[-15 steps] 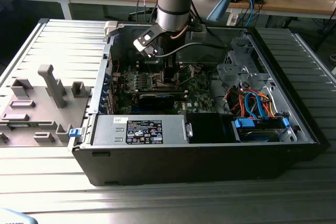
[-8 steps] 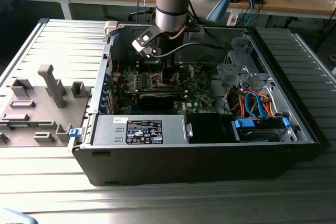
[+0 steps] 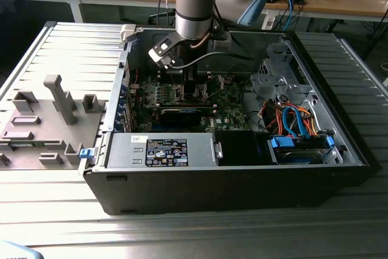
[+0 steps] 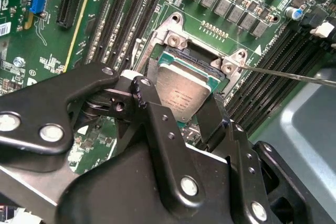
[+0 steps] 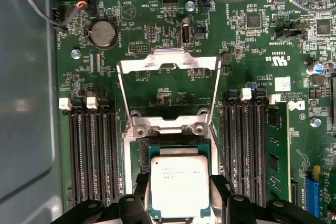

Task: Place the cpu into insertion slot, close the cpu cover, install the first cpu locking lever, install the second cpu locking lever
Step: 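Place the cpu into insertion slot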

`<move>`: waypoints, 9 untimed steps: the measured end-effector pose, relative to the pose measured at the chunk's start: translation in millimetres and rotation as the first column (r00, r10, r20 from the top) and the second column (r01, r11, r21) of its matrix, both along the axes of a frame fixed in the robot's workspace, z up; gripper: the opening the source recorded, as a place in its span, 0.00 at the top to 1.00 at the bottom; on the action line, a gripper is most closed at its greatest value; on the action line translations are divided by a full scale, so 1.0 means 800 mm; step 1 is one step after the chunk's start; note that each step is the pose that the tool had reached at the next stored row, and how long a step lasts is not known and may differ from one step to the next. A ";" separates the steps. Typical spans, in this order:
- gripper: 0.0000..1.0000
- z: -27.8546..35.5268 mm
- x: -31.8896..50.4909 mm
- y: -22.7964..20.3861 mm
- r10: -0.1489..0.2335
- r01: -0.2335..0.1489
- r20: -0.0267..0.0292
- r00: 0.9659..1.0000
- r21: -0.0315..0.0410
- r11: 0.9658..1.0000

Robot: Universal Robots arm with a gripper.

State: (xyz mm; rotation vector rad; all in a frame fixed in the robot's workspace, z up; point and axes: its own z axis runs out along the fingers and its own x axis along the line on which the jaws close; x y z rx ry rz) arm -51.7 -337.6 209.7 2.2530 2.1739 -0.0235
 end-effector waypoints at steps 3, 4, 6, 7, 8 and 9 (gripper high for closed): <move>0.45 -0.0018 0.000 0.0016 -0.002 0.002 0.000 1.000 0.000 1.000; 0.45 -0.0023 0.000 0.0020 -0.002 0.002 0.000 1.000 0.000 1.000; 0.45 -0.0038 0.000 0.0028 -0.002 0.002 0.000 1.000 0.000 1.000; 0.45 -0.0046 0.000 0.0032 -0.002 0.002 0.000 1.000 0.000 1.000; 0.45 -0.0059 0.000 0.0040 -0.002 0.002 0.000 1.000 0.000 1.000; 0.45 -0.0067 0.000 0.0047 -0.002 0.002 0.000 1.000 0.000 1.000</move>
